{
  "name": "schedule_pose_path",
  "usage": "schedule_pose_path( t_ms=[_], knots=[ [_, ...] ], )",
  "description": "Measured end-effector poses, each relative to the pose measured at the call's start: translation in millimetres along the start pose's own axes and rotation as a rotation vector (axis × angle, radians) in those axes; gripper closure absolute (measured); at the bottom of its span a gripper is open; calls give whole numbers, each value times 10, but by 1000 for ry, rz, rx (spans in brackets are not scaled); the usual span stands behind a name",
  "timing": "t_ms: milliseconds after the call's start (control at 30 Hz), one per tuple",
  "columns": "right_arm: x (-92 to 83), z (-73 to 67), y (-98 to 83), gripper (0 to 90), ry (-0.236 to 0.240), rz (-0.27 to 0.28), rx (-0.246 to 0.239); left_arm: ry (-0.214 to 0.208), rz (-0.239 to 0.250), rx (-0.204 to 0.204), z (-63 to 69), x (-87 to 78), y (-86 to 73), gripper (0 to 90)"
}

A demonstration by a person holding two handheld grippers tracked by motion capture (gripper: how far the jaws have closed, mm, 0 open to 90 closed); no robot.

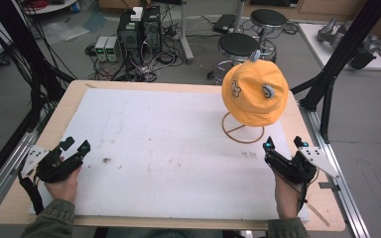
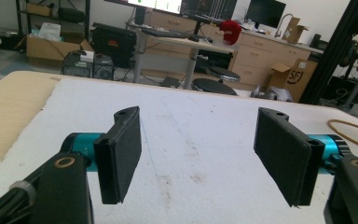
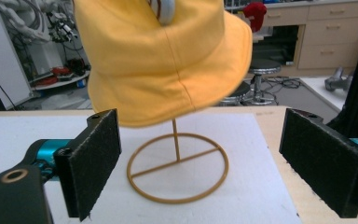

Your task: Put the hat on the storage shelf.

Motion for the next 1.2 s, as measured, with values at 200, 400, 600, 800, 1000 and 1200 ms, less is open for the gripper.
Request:
schedule_pose_path(
  t_ms=[200, 400, 600, 800, 1000, 1200],
  knots=[
    [16, 57, -178, 115, 4, -38, 1, 6, 5, -4, -15, -11, 7, 323],
    [8, 125, -313, 115, -20, -58, -11, 8, 5, -7, -27, -19, 9, 323],
    [21, 165, -427, 115, -30, -63, -36, 13, 4, -26, -54, -22, 5, 323],
    [26, 177, -578, 115, -47, -84, -57, 25, 2, -40, -83, -29, 0, 323],
    [-18, 88, -624, 116, -44, -62, -119, 31, -15, -53, -89, -6, -22, 323],
    [-82, 42, -661, 115, -42, -51, -131, 38, -46, -69, -109, 20, -56, 323]
  ],
)
Point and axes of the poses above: each handheld gripper's, and its own axes: x roughly forward along the jaws, y roughly out of its top, z roughly to its right, the point moved 5 cm from there along x, roughly forward along the jaws, and after that the axes turned 11 degrees about -y, right-handed, at the moved point
